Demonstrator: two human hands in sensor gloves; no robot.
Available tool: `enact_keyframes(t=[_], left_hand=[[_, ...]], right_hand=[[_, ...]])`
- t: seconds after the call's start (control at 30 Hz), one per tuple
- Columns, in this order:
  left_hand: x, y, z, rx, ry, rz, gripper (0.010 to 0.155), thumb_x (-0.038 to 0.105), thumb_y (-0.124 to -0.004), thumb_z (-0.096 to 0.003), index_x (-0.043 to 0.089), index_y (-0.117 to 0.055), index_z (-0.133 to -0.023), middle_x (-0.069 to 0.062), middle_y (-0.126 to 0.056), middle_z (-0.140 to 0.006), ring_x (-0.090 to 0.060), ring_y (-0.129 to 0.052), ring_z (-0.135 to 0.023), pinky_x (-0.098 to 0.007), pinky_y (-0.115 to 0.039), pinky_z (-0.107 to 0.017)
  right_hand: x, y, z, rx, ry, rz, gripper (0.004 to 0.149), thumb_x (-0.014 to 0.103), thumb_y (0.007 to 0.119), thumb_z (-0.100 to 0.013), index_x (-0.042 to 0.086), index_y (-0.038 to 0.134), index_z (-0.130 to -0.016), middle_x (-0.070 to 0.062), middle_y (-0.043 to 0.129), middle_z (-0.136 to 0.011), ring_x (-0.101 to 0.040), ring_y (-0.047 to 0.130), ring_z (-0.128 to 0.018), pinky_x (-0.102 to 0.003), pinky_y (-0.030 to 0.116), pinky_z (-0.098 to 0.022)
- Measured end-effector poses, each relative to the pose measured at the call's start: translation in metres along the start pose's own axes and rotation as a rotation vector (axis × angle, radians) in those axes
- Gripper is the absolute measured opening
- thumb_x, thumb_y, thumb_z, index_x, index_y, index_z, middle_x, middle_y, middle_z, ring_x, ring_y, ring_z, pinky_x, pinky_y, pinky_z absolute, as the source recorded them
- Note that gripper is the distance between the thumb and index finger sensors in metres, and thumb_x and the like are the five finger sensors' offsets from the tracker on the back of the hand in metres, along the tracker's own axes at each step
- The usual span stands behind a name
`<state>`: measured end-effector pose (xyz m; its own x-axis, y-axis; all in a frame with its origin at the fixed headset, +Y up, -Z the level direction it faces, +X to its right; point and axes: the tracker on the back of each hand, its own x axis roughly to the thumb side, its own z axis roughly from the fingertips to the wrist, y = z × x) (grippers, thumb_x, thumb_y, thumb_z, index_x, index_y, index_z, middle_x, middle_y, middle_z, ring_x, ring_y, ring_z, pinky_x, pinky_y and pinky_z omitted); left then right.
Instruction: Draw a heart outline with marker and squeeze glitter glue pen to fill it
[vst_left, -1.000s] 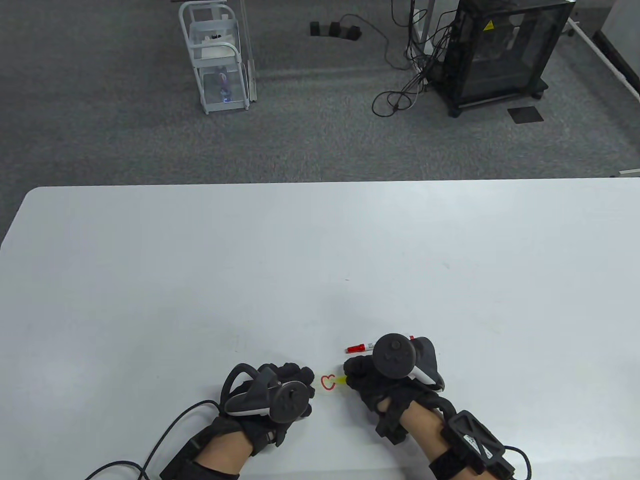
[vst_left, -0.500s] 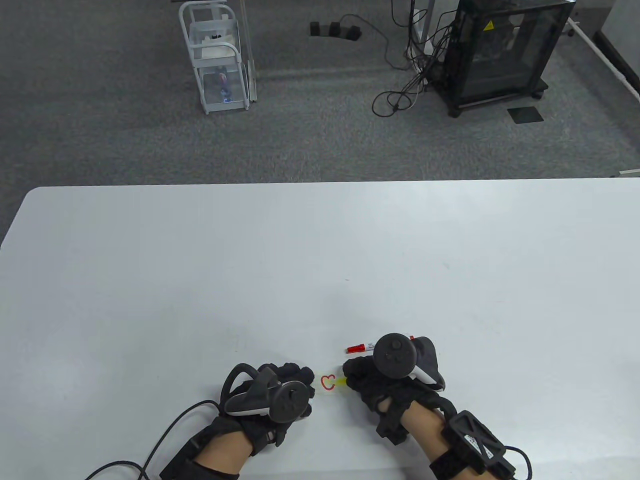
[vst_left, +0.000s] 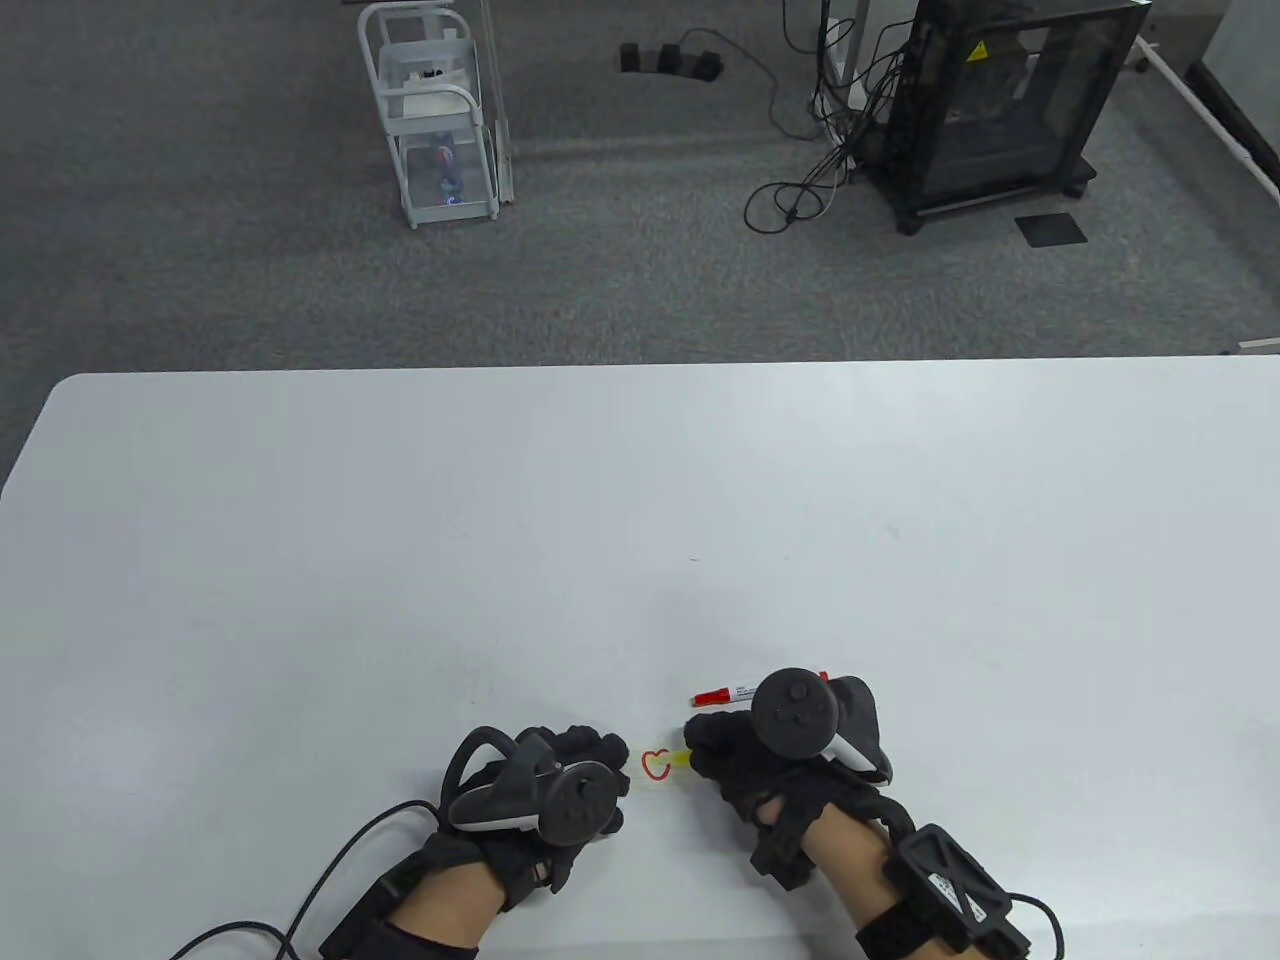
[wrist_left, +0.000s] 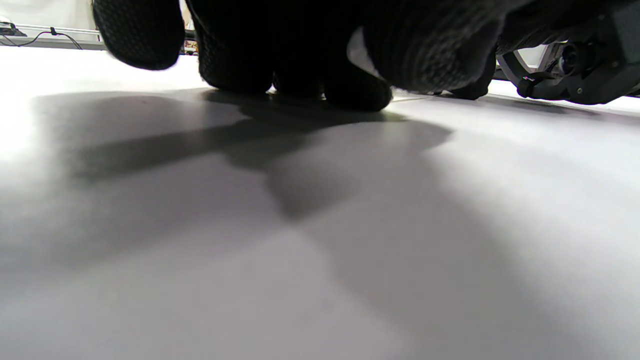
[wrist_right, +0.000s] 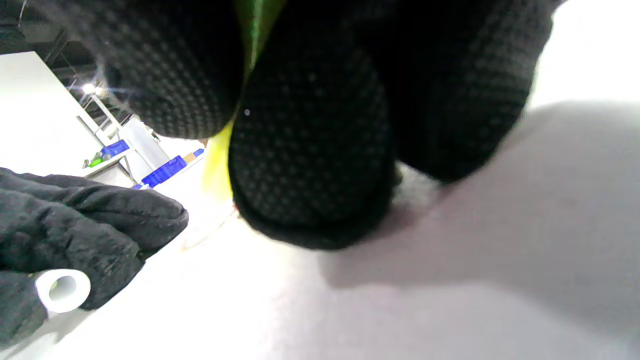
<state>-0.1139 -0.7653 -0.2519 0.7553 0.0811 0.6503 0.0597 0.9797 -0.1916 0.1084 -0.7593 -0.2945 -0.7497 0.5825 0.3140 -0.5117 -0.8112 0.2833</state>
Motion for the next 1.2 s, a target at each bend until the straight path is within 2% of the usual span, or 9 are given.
enact_keyframes(t=[0.1,0.27,0.43,0.6,0.8,1.2], left_hand=[[0.0000,0.0000,0.0000,0.000,0.000,0.000,0.046,0.049,-0.075,-0.0500,0.025,-0.079,-0.089,0.000,-0.072,-0.110,-0.029,-0.072,-0.101,-0.056,-0.066,-0.069],[0.0000,0.0000,0.0000,0.000,0.000,0.000,0.046,0.049,-0.075,-0.0501,0.025,-0.079,-0.089,0.000,-0.072,-0.110,-0.029,-0.072,-0.101,-0.056,-0.066,-0.069],[0.0000,0.0000,0.0000,0.000,0.000,0.000,0.046,0.049,-0.075,-0.0499,0.025,-0.079,-0.089,0.000,-0.072,-0.110,-0.029,-0.072,-0.101,-0.056,-0.066,-0.069],[0.0001,0.0000,0.0001,0.000,0.000,0.000,0.046,0.049,-0.075,-0.0500,0.025,-0.079,-0.089,0.000,-0.072,-0.110,-0.029,-0.073,-0.101,-0.056,-0.066,-0.069],[-0.0001,0.0002,0.0003,0.000,0.000,-0.001,0.046,0.049,-0.075,-0.0499,0.025,-0.079,-0.089,0.000,-0.072,-0.110,-0.029,-0.073,-0.101,-0.056,-0.066,-0.069],[0.0000,0.0002,0.0005,0.000,0.000,0.000,0.046,0.049,-0.075,-0.0500,0.025,-0.079,-0.089,0.000,-0.072,-0.111,-0.029,-0.072,-0.101,-0.056,-0.066,-0.069]], right_hand=[[0.0013,0.0002,0.0000,0.039,-0.010,0.004,0.045,0.034,0.088,-0.041,0.011,0.091,-0.080,-0.010,0.106,-0.057,-0.013,0.111,-0.030,-0.036,0.096,-0.030],[-0.0021,0.0008,0.0010,0.000,0.006,-0.019,0.045,0.033,0.087,-0.042,0.010,0.090,-0.081,-0.011,0.105,-0.058,-0.013,0.111,-0.030,-0.036,0.096,-0.029],[0.0017,0.0013,0.0004,0.044,-0.009,0.004,0.045,0.033,0.088,-0.041,0.012,0.091,-0.080,-0.010,0.105,-0.058,-0.013,0.111,-0.030,-0.037,0.095,-0.030],[-0.0010,0.0017,0.0005,0.012,0.008,-0.029,0.046,0.033,0.087,-0.042,0.010,0.089,-0.081,-0.011,0.105,-0.058,-0.014,0.110,-0.030,-0.038,0.095,-0.029],[0.0021,0.0026,-0.0007,0.051,-0.006,0.001,0.045,0.033,0.087,-0.042,0.011,0.090,-0.082,-0.011,0.104,-0.060,-0.014,0.109,-0.032,-0.038,0.094,-0.031],[0.0016,0.0026,-0.0007,0.053,-0.002,-0.003,0.045,0.032,0.086,-0.042,0.011,0.090,-0.082,-0.011,0.103,-0.060,-0.014,0.110,-0.032,-0.039,0.095,-0.031]])
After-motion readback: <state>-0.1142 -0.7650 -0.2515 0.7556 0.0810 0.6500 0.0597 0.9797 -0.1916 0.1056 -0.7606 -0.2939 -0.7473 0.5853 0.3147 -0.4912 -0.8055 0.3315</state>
